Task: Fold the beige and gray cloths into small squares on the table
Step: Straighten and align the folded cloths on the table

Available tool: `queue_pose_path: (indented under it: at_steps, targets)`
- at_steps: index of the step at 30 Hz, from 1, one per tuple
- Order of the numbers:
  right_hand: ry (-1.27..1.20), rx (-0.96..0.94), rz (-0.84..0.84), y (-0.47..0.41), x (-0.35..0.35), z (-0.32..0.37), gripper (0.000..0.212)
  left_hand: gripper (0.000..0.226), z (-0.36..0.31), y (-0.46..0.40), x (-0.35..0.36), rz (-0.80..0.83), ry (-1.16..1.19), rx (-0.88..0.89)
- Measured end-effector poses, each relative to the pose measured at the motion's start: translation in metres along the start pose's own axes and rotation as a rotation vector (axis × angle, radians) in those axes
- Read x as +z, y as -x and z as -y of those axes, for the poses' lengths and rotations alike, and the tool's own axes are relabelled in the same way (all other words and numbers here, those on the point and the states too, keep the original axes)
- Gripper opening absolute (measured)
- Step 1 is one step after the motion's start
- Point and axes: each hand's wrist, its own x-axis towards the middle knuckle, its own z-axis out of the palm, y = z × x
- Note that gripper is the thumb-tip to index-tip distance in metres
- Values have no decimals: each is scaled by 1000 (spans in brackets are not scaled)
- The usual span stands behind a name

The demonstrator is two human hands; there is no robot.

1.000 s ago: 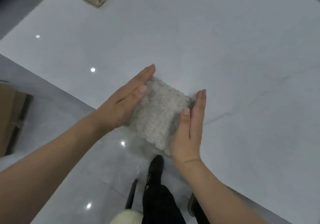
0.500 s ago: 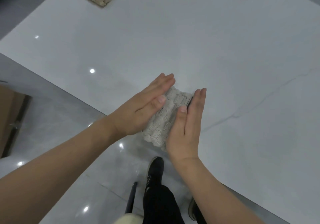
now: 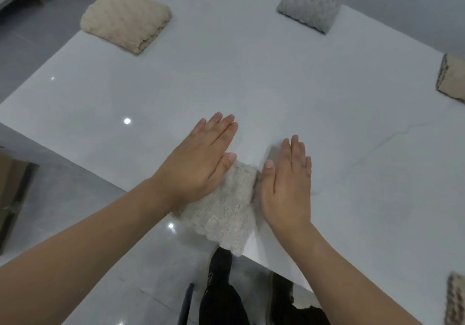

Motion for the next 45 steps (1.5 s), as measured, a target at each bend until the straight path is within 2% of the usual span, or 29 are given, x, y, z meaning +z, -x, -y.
queue_pose_path:
  at_steps: [5, 14, 22, 33, 39, 45]
  targets:
    - [20, -43, -34, -49, -25, -19, 63, 61, -18, -70, -9, -48, -91, 43]
    - [51, -92, -2, -120, -42, -55, 67, 61, -30, -155, 3, -27, -180, 70]
    - [-17, -45, 16, -157, -27, -48, 67, 63, 1, -196, -7, 38, -158, 114]
    - [-83, 33, -125, -226, 1, -5, 63, 67, 67, -258, -39, 12, -99, 179]
    - [-210, 84, -230, -274, -1, -25, 62, 70, 74, -303, -26, -20, 14, 141]
    - [-494, 223, -343, -322, -24, -54, 53, 66, 85, -351, -16, -100, 39, 110]
